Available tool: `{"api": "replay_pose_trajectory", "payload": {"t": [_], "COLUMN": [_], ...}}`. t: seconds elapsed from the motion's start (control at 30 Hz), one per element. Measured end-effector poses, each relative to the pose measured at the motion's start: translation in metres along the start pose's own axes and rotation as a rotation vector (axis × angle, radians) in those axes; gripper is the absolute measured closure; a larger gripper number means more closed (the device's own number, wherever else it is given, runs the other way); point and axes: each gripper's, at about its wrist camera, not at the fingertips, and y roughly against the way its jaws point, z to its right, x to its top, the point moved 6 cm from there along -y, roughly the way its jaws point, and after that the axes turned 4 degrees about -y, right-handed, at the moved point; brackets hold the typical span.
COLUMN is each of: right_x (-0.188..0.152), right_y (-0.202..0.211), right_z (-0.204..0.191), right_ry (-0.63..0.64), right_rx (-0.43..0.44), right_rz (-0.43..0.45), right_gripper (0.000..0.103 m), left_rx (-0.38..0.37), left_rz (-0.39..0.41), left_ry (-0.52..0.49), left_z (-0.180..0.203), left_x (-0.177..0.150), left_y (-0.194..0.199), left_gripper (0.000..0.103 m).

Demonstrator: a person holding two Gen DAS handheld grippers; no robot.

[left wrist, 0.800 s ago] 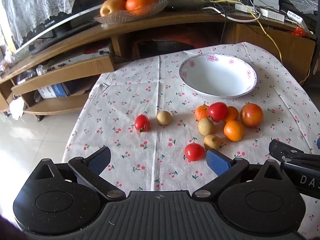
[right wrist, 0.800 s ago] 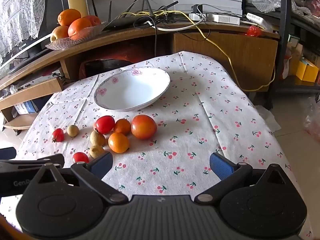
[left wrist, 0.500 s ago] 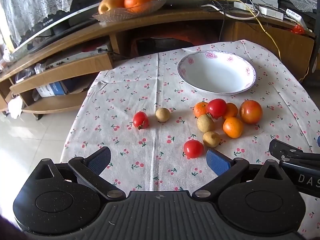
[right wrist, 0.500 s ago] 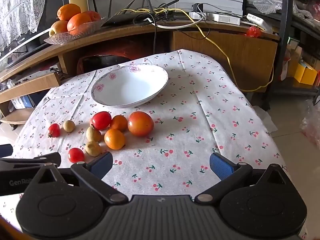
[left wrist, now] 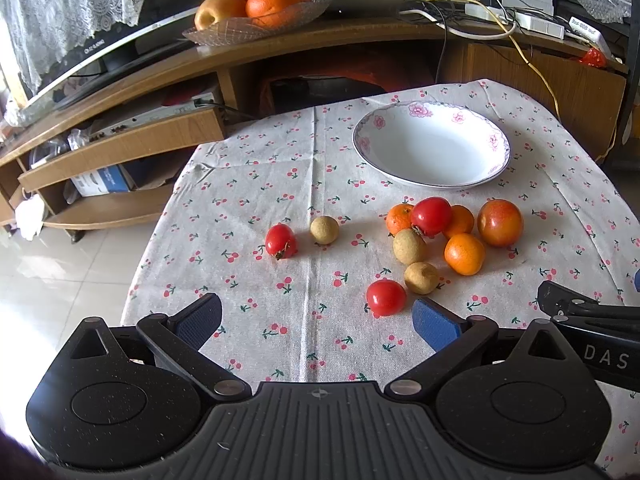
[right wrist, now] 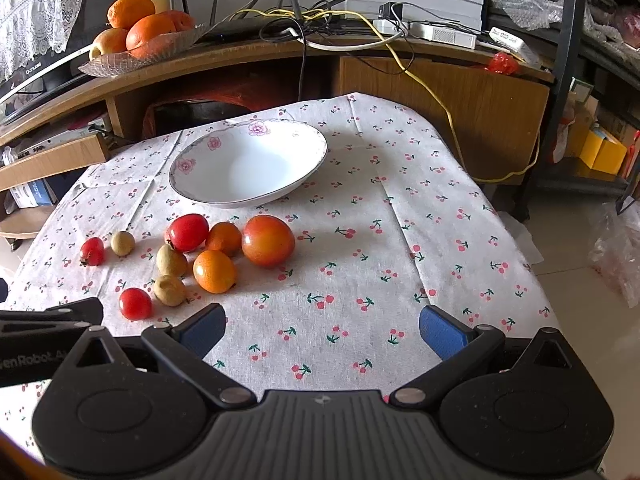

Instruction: Organize fruits

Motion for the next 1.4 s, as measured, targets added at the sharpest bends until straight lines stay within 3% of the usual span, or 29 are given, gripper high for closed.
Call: {"api": "replay_pose_trajectory", "payload": {"t": [1.4], "right_x": [-0.0042], "right_y": [-0.0095], "right_z": [-0.0016], "right_ry": [0.002], "right_rx": [-0.007], "right_rz": [-0.037], "right_gripper": [0.002], "left_rx": [-0.037], "left_rz": [-0.006], "left_ry": [0.002], "left_z": [0.0055], "left_x": [-0.0060], "left_y": [-0.0036], "left_gripper": [0.000]}}
